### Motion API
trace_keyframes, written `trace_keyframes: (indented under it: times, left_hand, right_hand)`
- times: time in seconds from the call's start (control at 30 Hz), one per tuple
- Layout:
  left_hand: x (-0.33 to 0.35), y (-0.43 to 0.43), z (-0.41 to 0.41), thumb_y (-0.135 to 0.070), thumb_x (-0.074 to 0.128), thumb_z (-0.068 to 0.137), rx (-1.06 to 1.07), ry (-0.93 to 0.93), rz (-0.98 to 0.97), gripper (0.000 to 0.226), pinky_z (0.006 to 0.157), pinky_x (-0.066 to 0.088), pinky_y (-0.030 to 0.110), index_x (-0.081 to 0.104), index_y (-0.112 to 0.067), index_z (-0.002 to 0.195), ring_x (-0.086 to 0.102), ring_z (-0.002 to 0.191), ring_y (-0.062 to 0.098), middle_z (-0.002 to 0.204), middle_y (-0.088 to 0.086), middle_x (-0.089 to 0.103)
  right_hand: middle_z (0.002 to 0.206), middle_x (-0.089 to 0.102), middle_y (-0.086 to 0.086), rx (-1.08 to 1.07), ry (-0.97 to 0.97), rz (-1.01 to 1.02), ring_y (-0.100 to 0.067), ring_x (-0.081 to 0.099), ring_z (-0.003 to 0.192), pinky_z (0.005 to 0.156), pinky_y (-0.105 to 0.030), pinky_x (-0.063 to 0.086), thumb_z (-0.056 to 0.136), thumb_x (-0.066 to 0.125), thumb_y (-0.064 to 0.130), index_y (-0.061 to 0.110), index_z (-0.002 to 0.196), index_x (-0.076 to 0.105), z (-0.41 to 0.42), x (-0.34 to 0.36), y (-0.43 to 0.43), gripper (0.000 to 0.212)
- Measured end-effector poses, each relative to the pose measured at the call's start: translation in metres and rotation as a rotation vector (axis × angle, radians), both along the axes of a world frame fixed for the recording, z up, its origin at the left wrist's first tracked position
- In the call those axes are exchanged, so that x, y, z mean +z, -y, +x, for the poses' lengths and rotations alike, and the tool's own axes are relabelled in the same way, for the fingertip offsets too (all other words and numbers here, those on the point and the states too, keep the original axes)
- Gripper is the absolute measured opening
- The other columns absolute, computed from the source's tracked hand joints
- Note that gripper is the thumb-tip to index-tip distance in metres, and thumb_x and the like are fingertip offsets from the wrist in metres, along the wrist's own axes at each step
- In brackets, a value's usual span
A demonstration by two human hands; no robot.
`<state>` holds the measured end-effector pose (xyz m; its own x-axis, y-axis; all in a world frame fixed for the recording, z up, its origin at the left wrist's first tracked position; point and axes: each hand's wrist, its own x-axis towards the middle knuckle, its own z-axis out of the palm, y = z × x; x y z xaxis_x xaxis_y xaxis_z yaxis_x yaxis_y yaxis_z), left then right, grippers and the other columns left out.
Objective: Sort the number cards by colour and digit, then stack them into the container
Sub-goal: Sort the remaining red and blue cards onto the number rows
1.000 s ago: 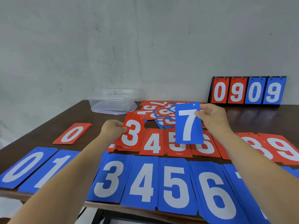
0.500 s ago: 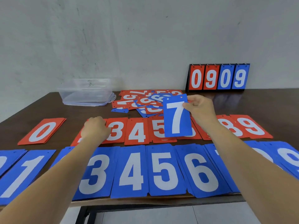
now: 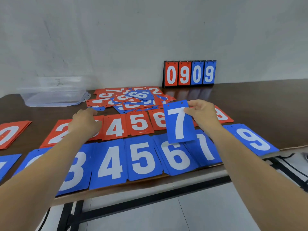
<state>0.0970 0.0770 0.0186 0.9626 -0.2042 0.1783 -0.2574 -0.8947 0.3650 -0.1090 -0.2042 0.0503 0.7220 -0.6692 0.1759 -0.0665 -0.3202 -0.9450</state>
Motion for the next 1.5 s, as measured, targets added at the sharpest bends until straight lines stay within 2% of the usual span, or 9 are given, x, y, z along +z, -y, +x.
trace_keyframes:
  times: [0.13, 0.3, 0.37, 0.43, 0.5, 0.67, 0.83, 1.17, 1.5]
  left_hand:
    - [0.004, 0.02, -0.017, -0.023, 0.063, 0.087, -0.031, 0.021, -0.02, 0.05, 0.087, 0.051, 0.045, 0.051, -0.019, 0.136, 0.052, 0.116, 0.032, 0.13, 0.012, 0.054]
    - [0.003, 0.037, -0.04, -0.023, 0.066, 0.087, -0.056, 0.015, -0.053, 0.051, 0.088, 0.052, 0.045, 0.051, -0.019, 0.135, 0.052, 0.117, 0.031, 0.133, 0.012, 0.054]
    - [0.003, 0.044, -0.051, -0.026, 0.068, 0.086, -0.061, 0.021, -0.041, 0.054, 0.09, 0.052, 0.047, 0.049, -0.018, 0.136, 0.052, 0.119, 0.031, 0.134, 0.011, 0.054]
    - [0.003, 0.051, -0.063, -0.028, 0.069, 0.086, -0.065, 0.033, -0.036, 0.056, 0.091, 0.052, 0.049, 0.048, -0.018, 0.137, 0.053, 0.119, 0.031, 0.134, 0.012, 0.054]
    - [0.001, 0.058, -0.076, -0.029, 0.069, 0.086, -0.07, 0.043, -0.032, 0.056, 0.091, 0.052, 0.049, 0.047, -0.018, 0.137, 0.052, 0.119, 0.031, 0.134, 0.011, 0.053]
    - [-0.004, 0.067, -0.103, -0.032, 0.066, 0.089, -0.069, 0.053, 0.02, 0.061, 0.095, 0.05, 0.048, 0.041, -0.02, 0.143, 0.048, 0.125, 0.03, 0.142, 0.009, 0.048]
    - [-0.003, 0.075, -0.123, -0.032, 0.064, 0.09, -0.043, 0.07, 0.017, 0.062, 0.098, 0.048, 0.046, 0.038, -0.022, 0.146, 0.044, 0.13, 0.028, 0.145, 0.007, 0.045]
    - [0.026, 0.084, -0.098, -0.044, 0.06, 0.091, -0.014, 0.052, 0.116, 0.062, 0.102, 0.045, 0.044, 0.036, -0.025, 0.145, 0.045, 0.129, 0.025, 0.143, 0.003, 0.047]
    - [0.047, 0.094, 0.009, -0.048, 0.054, 0.094, -0.036, 0.073, 0.166, 0.06, 0.103, 0.04, 0.043, 0.036, -0.024, 0.146, 0.043, 0.132, 0.025, 0.145, 0.004, 0.046]
  right_hand:
    - [0.081, 0.064, 0.001, 0.002, -0.029, -0.002, 0.004, 0.06, 0.055, 0.042, -0.008, 0.04, 0.091, 0.063, 0.004, 0.009, 0.099, 0.063, -0.036, -0.004, 0.017, 0.01]
    - [0.102, 0.064, -0.006, -0.001, -0.142, -0.013, -0.012, 0.061, 0.084, 0.044, -0.007, 0.04, 0.091, 0.065, 0.007, 0.005, 0.116, 0.063, -0.064, -0.019, 0.036, 0.026]
    - [0.101, 0.066, -0.005, 0.0, -0.192, -0.049, -0.019, 0.064, 0.098, 0.061, -0.016, 0.05, 0.09, 0.066, 0.01, 0.007, 0.12, 0.062, -0.068, -0.031, 0.041, 0.03]
    - [0.092, 0.066, 0.0, -0.029, -0.285, -0.217, -0.02, 0.063, 0.099, 0.076, -0.03, 0.053, 0.09, 0.068, 0.019, 0.015, 0.121, 0.062, -0.069, -0.043, 0.044, 0.033]
    - [0.089, 0.064, 0.005, -0.091, -0.401, -0.476, -0.016, 0.06, 0.094, 0.072, -0.031, 0.047, 0.091, 0.066, 0.026, 0.021, 0.122, 0.06, -0.071, -0.052, 0.041, 0.032]
    - [0.12, 0.058, 0.003, -0.092, -0.471, -0.844, -0.016, 0.049, 0.113, 0.084, -0.03, 0.046, 0.093, 0.061, 0.033, 0.024, 0.125, 0.057, -0.077, -0.056, 0.036, 0.033]
    - [0.13, 0.057, 0.002, 0.016, -0.444, -0.919, -0.018, 0.047, 0.121, 0.096, -0.032, 0.042, 0.096, 0.056, 0.032, 0.022, 0.134, 0.052, -0.075, -0.051, 0.036, 0.04]
    - [0.127, 0.059, -0.002, 0.091, -0.426, -0.982, -0.018, 0.055, 0.114, 0.091, -0.032, 0.049, 0.093, 0.059, 0.039, 0.02, 0.131, 0.054, -0.006, -0.003, 0.026, 0.043]
    - [0.101, 0.064, 0.0, 0.115, -0.4, -0.981, -0.017, 0.06, 0.096, 0.082, -0.034, 0.053, 0.091, 0.058, 0.043, 0.018, 0.102, 0.058, 0.125, 0.019, 0.023, 0.027]
